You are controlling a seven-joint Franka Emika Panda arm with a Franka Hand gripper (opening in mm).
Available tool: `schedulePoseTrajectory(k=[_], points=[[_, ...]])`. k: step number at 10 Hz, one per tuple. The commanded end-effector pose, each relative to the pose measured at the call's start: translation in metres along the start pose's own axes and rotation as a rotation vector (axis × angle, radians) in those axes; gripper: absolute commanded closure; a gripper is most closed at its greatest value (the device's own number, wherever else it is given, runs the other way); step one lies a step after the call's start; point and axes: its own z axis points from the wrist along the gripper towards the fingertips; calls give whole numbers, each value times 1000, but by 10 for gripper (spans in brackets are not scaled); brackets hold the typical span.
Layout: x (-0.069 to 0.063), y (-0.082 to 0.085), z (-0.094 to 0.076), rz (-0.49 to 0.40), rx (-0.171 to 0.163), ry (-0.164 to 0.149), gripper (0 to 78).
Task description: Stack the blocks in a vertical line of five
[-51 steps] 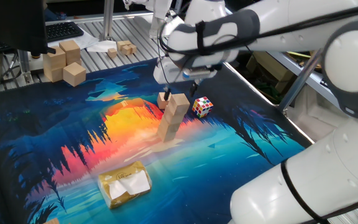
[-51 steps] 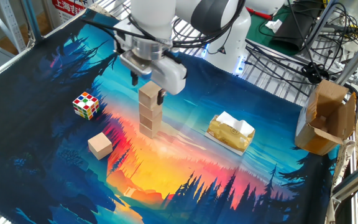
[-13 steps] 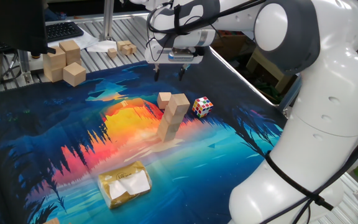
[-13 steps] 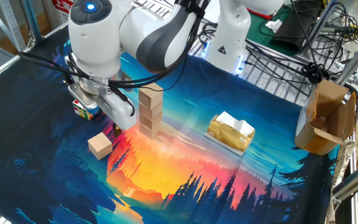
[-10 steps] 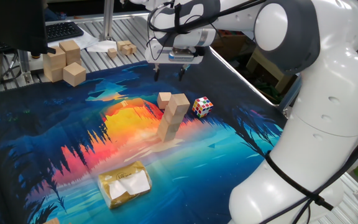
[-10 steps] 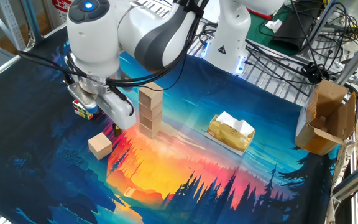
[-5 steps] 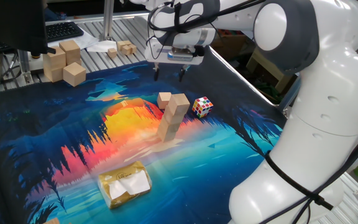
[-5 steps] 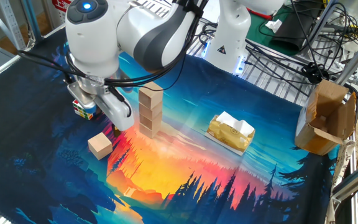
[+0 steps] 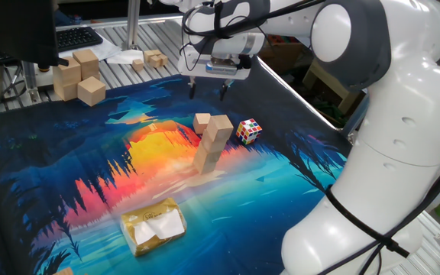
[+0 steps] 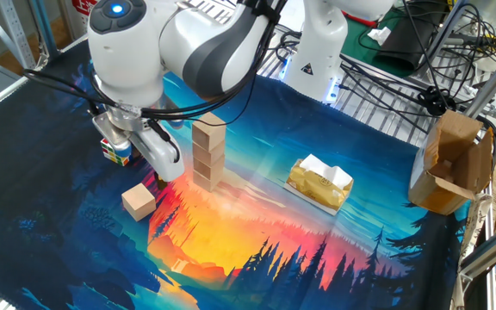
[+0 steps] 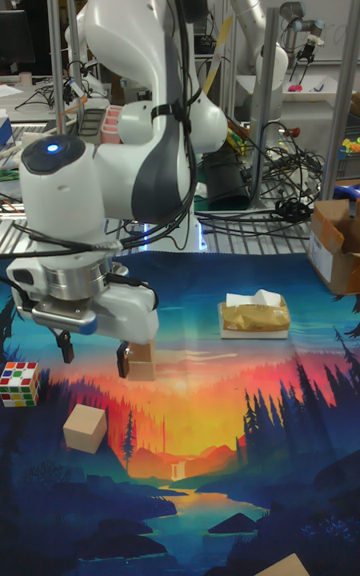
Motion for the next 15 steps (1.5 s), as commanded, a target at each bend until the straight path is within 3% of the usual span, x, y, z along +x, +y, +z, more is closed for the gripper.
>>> schedulePoseTrajectory(k=[1, 13, 15], points=[[-2, -1, 1, -11, -1, -4, 1], [-11, -28, 53, -95, 1, -17, 1], [-13, -30, 56, -95, 1, -14, 1]])
